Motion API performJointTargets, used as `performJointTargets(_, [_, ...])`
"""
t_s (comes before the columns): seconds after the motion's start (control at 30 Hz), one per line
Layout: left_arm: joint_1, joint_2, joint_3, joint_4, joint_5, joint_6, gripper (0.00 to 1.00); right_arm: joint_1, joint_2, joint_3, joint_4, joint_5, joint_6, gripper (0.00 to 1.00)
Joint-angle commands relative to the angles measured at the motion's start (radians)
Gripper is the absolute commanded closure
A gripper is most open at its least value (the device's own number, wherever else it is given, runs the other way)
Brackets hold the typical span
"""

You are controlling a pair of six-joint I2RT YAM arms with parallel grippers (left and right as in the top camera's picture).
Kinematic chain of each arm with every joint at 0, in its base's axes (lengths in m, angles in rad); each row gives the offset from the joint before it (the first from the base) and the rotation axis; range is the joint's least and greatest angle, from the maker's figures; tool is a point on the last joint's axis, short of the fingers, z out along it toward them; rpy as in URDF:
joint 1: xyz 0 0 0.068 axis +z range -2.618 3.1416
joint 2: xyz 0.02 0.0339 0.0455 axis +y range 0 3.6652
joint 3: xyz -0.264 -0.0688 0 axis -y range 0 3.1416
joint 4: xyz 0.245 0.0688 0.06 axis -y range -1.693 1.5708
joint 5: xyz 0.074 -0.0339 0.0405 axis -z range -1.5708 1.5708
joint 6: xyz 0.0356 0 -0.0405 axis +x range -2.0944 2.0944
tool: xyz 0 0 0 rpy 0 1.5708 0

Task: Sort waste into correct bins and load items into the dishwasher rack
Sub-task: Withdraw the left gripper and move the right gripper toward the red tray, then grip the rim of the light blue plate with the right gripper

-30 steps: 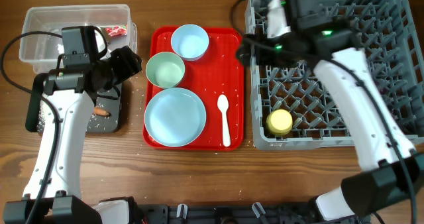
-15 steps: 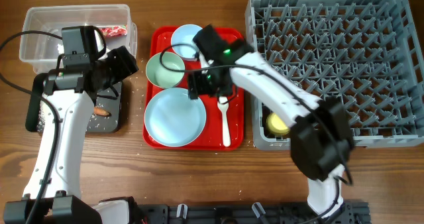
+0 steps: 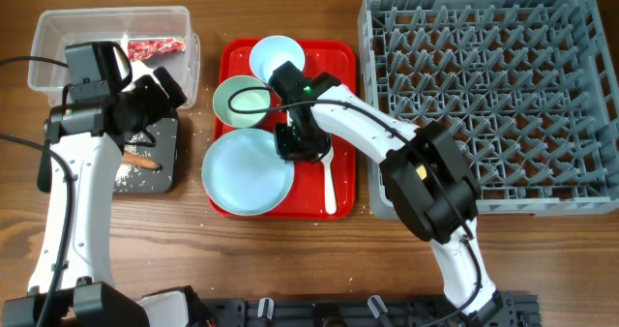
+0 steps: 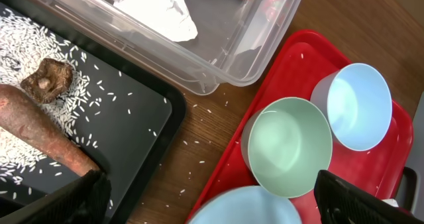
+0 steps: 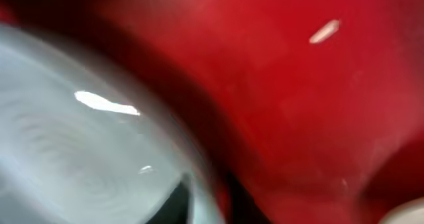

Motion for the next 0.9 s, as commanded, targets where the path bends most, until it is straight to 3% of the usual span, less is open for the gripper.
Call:
performJointTargets(0.0, [0.005,-0.003,0.007,-0.001,-0.008,0.006,0.0,-0.007,0.032,-0.003,0.001,-0.018,0.014,0.96])
performJointTargets(0.23, [0.005,-0.004,0.007,-0.001,-0.008,0.006,0.0,-0.021,-0.032,-0.002,-0.016,-0.052,-0.097,0.96])
performJointTargets(0.53, [0.005,-0.003,0.007,-0.001,-0.008,0.006,0.0,-0.023,-0.38,-0.002,-0.089,0.152,-0.284,0.96])
performJointTargets(0.6, [0.005,-0.003,0.007,-0.001,-0.008,0.006,0.0,-0.028,-0.464,-0.002,-0.092,0.272,-0.279,0.96])
performJointTargets(0.7, [0.005,-0.004,0.007,-0.001,-0.008,0.006,0.0,-0.08,-0.616,-0.002,-0.125,0.722,-0.161,0.96])
performJointTargets(0.87, [0.005,-0.003,0.007,-0.001,-0.008,0.006,0.0,-0.248,-0.7,-0.003,-0.157,1.279,-0.046,0.96])
